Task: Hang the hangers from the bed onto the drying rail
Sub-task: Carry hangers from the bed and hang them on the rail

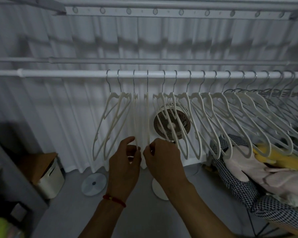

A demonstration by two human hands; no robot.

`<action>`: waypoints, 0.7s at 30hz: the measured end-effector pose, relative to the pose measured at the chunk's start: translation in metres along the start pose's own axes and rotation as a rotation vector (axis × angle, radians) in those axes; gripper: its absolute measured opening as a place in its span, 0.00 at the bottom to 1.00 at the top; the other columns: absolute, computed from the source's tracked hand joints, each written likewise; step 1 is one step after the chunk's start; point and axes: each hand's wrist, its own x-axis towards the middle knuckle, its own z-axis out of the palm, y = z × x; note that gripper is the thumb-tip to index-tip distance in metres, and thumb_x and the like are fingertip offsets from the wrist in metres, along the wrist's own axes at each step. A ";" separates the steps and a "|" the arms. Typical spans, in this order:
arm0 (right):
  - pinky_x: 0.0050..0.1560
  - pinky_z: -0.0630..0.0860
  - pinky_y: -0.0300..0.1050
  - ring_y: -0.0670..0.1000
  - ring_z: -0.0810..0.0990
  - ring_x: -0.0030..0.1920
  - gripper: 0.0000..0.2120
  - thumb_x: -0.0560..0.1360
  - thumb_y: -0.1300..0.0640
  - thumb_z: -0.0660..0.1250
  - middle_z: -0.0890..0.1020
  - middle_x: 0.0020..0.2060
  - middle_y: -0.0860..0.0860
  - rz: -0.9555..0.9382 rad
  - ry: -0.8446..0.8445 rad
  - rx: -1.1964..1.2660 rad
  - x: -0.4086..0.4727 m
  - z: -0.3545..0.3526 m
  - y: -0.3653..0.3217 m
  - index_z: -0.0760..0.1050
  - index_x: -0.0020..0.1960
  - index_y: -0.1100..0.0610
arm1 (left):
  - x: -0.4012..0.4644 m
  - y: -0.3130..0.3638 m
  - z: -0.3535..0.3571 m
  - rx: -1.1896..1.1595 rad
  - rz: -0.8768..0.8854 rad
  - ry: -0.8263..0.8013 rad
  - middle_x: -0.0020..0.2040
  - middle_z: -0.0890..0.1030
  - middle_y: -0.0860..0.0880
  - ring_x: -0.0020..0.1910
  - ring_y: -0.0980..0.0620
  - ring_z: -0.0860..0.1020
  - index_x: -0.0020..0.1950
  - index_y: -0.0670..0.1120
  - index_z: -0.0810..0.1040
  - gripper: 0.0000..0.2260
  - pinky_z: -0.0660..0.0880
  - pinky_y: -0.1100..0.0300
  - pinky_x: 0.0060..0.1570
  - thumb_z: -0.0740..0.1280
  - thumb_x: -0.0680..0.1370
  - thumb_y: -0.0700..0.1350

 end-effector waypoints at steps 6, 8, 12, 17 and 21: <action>0.37 0.65 0.43 0.49 0.72 0.31 0.15 0.79 0.53 0.63 0.71 0.29 0.49 0.017 -0.025 -0.026 0.001 0.000 0.003 0.69 0.34 0.56 | -0.001 0.002 -0.001 0.016 0.005 0.012 0.46 0.80 0.57 0.46 0.67 0.78 0.66 0.48 0.73 0.16 0.72 0.77 0.42 0.68 0.78 0.38; 0.37 0.64 0.42 0.49 0.71 0.31 0.16 0.79 0.53 0.62 0.70 0.29 0.48 0.025 -0.029 -0.040 0.001 0.000 0.004 0.69 0.34 0.56 | -0.002 0.003 -0.003 0.028 0.016 0.003 0.47 0.79 0.57 0.47 0.68 0.77 0.67 0.46 0.73 0.17 0.72 0.77 0.42 0.68 0.78 0.38; 0.37 0.64 0.42 0.48 0.71 0.32 0.15 0.80 0.52 0.62 0.71 0.30 0.48 0.041 -0.028 -0.069 0.000 0.000 0.005 0.70 0.36 0.56 | -0.002 0.003 -0.005 0.038 0.006 -0.004 0.47 0.78 0.59 0.46 0.70 0.77 0.68 0.46 0.73 0.18 0.71 0.78 0.41 0.67 0.78 0.39; 0.31 0.61 0.41 0.47 0.68 0.29 0.16 0.79 0.54 0.63 0.69 0.28 0.47 0.050 -0.029 -0.047 0.000 0.004 0.007 0.66 0.33 0.55 | -0.003 0.002 -0.006 0.032 -0.003 -0.017 0.47 0.79 0.58 0.44 0.71 0.77 0.68 0.47 0.72 0.18 0.71 0.78 0.40 0.68 0.78 0.39; 0.35 0.69 0.43 0.48 0.73 0.32 0.12 0.78 0.54 0.64 0.75 0.32 0.50 0.028 0.004 -0.017 -0.005 0.003 0.007 0.72 0.37 0.57 | -0.004 -0.001 -0.007 0.042 0.005 -0.026 0.49 0.79 0.57 0.46 0.68 0.77 0.69 0.48 0.72 0.19 0.72 0.77 0.42 0.68 0.79 0.41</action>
